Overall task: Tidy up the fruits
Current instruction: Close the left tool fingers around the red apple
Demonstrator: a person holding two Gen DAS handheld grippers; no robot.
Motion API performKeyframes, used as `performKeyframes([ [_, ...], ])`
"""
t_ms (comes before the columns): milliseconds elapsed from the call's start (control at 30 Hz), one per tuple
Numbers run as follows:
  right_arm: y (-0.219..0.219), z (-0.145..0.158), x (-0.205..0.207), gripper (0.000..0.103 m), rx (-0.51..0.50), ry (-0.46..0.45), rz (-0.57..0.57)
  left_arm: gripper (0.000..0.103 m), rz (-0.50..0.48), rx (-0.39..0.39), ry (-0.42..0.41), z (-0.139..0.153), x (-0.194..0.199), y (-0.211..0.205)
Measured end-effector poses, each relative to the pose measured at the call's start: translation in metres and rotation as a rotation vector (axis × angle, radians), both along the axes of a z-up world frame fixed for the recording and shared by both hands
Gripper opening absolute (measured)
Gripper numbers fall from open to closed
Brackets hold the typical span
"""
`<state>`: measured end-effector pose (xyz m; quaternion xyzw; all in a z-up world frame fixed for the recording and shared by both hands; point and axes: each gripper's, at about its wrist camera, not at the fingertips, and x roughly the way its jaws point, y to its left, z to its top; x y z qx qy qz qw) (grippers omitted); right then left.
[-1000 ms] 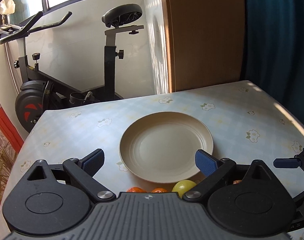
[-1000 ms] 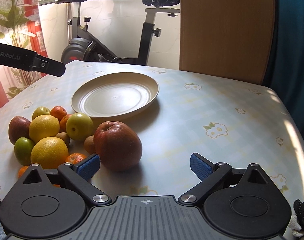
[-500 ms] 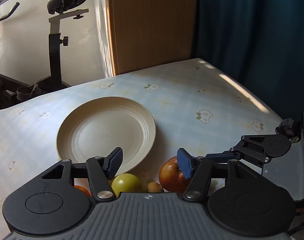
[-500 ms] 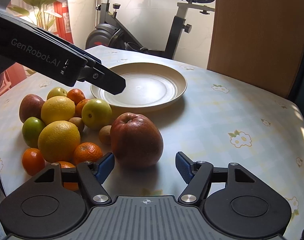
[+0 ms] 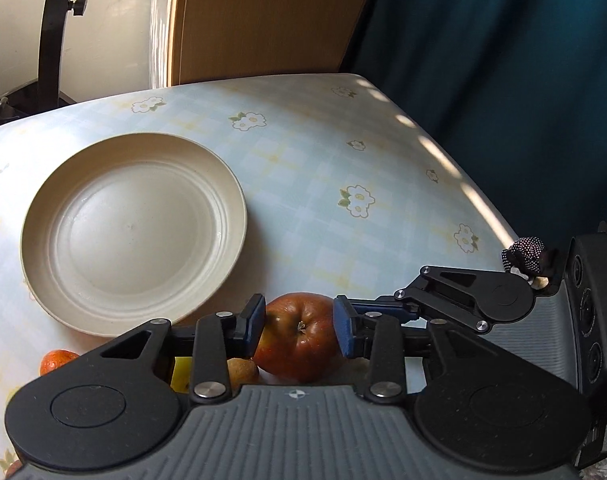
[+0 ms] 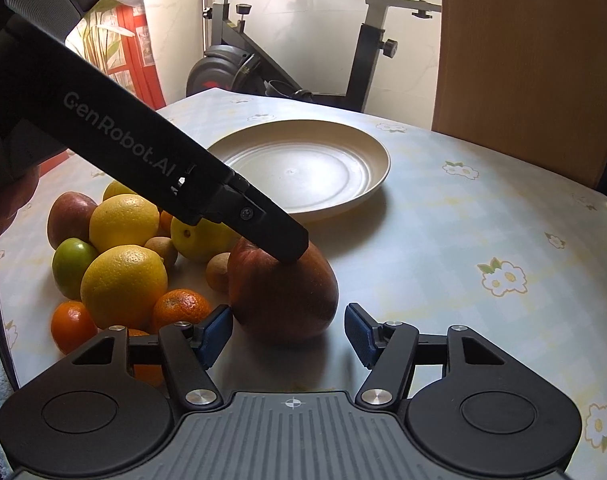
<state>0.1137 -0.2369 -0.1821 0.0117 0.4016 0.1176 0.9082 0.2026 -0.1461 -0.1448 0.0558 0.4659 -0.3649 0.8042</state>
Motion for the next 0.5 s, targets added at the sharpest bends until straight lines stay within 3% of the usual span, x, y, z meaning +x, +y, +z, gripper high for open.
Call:
performKeyframes([
  [500,-0.0035,-0.0066,0.0031,0.058,0.082,-0.004,-0.058,0.044,-0.027,0.0,-0.014,-0.0024,0.0078,-0.0014],
])
